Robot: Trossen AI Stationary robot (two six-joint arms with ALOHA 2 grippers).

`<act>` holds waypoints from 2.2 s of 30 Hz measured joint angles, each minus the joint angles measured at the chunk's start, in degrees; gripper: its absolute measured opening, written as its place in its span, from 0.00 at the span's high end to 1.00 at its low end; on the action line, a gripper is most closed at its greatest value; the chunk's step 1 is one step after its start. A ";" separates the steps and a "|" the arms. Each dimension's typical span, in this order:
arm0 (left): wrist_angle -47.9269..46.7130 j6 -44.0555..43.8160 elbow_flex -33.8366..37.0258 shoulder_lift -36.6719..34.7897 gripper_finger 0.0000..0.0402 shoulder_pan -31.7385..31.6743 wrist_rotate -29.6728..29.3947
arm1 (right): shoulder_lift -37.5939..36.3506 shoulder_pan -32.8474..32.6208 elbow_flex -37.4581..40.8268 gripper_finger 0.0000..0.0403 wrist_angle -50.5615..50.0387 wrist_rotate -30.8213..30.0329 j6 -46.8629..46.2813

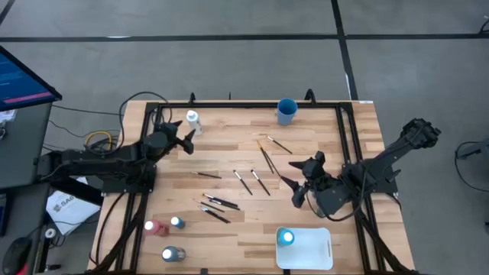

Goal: Pick & Place Paint Supplies
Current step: Put the large white paint bottle into the white bin

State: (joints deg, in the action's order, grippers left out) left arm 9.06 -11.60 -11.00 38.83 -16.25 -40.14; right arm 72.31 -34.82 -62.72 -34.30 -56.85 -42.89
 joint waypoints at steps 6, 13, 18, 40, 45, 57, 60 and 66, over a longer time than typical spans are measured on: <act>4.12 -2.51 3.89 0.00 0.17 -1.37 0.05 | 0.01 2.19 0.00 0.36 0.06 0.35 0.57; 13.02 -2.34 7.68 1.62 0.17 -5.28 5.00 | 0.02 5.18 0.00 0.36 0.65 5.34 2.97; 18.78 -2.27 8.30 6.86 0.17 -8.57 7.59 | 0.02 6.70 0.00 0.36 0.70 6.49 2.97; 45.29 -1.54 7.10 38.00 0.17 -13.86 13.20 | 0.02 9.23 0.00 0.36 0.90 9.02 2.99; 52.75 -0.61 7.10 42.64 0.22 -13.88 14.56 | 0.02 10.05 0.00 0.36 0.91 9.72 5.24; 58.39 0.66 4.15 52.27 0.40 -15.02 17.97 | 0.04 12.15 0.00 0.36 1.05 13.64 5.78; 58.35 0.88 3.27 53.04 0.46 -15.02 17.83 | 0.04 12.19 0.00 0.36 0.98 13.76 6.00; 58.36 0.64 3.06 53.22 0.56 -15.02 17.68 | 0.04 12.17 0.00 0.36 0.92 13.81 6.21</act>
State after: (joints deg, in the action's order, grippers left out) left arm 67.42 -10.96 -7.94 92.05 -31.27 -22.47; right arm 72.36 -22.65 -62.72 -33.39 -43.04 -36.69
